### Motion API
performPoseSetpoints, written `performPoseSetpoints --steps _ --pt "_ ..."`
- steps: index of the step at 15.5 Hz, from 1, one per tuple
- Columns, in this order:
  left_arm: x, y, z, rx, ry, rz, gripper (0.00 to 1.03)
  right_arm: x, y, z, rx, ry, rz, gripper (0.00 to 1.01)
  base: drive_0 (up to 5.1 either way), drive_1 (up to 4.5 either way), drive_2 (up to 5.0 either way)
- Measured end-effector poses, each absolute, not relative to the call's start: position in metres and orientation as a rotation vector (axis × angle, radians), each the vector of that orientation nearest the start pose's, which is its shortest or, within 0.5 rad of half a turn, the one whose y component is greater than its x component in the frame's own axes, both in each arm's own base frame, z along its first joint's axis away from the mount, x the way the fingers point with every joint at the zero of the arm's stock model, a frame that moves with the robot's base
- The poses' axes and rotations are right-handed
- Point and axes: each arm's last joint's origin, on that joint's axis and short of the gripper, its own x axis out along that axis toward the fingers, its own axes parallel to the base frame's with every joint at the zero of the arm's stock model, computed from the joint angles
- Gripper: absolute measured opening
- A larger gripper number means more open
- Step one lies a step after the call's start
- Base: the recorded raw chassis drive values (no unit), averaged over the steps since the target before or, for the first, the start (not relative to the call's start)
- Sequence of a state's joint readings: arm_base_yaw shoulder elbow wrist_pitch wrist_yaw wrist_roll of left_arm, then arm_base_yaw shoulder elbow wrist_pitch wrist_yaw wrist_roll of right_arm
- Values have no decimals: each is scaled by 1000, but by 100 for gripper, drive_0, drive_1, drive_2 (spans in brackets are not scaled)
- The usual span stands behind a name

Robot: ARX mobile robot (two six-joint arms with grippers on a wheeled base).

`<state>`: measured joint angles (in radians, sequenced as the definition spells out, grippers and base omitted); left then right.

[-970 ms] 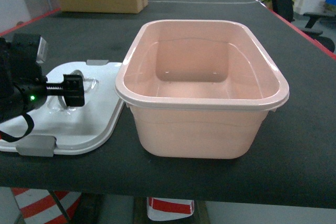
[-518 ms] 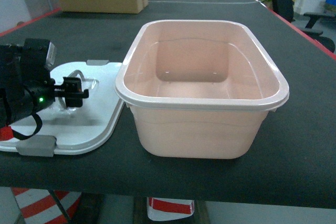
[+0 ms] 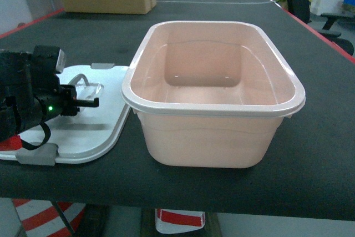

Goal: Pick capacitor and pack into box

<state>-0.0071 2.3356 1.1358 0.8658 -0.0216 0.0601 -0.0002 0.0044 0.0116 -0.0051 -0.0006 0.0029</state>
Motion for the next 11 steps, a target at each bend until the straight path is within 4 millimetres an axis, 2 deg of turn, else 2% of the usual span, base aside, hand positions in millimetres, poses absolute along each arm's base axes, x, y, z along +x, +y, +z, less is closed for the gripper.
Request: performPoseSetpoints --steps 3,5,9,11 --pt "436 -2 60 62 338 18 2 97 0 167 3 -2 0 98 0 0 0" --pt "428 2 78 58 339 50 2 97 0 167 2 -2 0 98 0 0 0" --pt "413 26 183 3 209 229 2 97 0 167 2 -2 0 98 0 0 0" --pt "398 22 224 1 172 299 2 97 0 167 2 -2 0 98 0 0 0"
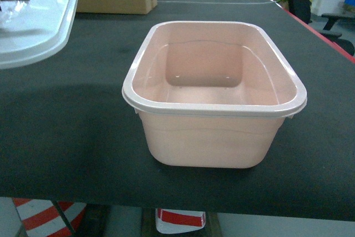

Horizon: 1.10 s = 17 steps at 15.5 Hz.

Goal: Pick capacitor and pack into box

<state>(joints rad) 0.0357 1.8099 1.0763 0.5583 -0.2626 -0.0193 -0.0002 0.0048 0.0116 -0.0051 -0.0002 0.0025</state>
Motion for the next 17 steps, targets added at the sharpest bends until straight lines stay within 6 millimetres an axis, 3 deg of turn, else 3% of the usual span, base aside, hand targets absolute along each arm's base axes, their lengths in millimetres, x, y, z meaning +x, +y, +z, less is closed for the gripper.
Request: performPoseSetpoints --steps 3,6,9,10,11,14,17 --pt "386 -28 265 38 154 290 2 97 0 167 3 -2 0 98 0 0 0" --pt "376 -98 292 50 99 228 2 97 0 167 2 -2 0 98 0 0 0" --pt "374 -170 284 79 124 140 2 97 0 167 3 -2 0 98 0 0 0" --pt "373 -215 271 95 154 95 2 97 0 167 3 -2 0 98 0 0 0" --pt "370 -240 266 95 165 71 2 97 0 167 3 -2 0 98 0 0 0" --pt "363 -267 258 73 181 60 2 97 0 167 3 -2 0 98 0 0 0" --pt "356 -279 248 60 211 58 2 97 0 167 2 -2 0 98 0 0 0"
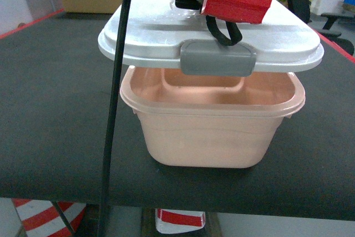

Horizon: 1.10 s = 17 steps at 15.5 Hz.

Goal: Pick capacitor and pack into box

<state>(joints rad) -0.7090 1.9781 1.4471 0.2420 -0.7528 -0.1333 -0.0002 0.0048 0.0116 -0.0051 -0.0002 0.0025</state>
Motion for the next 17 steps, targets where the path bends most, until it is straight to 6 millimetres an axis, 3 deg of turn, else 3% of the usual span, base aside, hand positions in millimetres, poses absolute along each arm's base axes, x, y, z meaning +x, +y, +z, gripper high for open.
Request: performPoseSetpoints --steps 4,9,17 --pt "346 -283 233 61 235 41 2 97 0 167 3 -2 0 98 0 0 0" --pt "361 -273 196 60 257 49 2 97 0 167 3 -2 0 98 0 0 0" --pt "376 -272 187 17 239 36 2 97 0 167 2 -1 0 98 0 0 0"
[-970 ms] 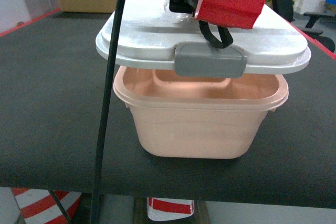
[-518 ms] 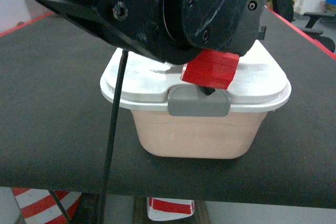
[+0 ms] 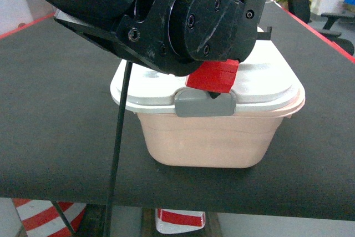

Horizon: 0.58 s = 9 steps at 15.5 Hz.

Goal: Pick capacitor and pack into box

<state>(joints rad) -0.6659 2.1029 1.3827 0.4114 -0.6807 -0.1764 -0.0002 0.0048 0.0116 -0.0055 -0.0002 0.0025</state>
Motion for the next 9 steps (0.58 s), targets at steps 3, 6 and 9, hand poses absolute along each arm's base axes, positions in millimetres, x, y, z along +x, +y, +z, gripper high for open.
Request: performPoseSetpoints --steps 3,6,9 --pt "376 -276 186 26 249 31 2 97 0 167 2 -2 0 98 0 0 0" --pt "376 -279 188 29 249 25 2 97 0 167 3 -2 0 98 0 0 0" --pt "375 -281 189 41 230 24 6 97 0 167 2 -2 0 98 0 0 0"
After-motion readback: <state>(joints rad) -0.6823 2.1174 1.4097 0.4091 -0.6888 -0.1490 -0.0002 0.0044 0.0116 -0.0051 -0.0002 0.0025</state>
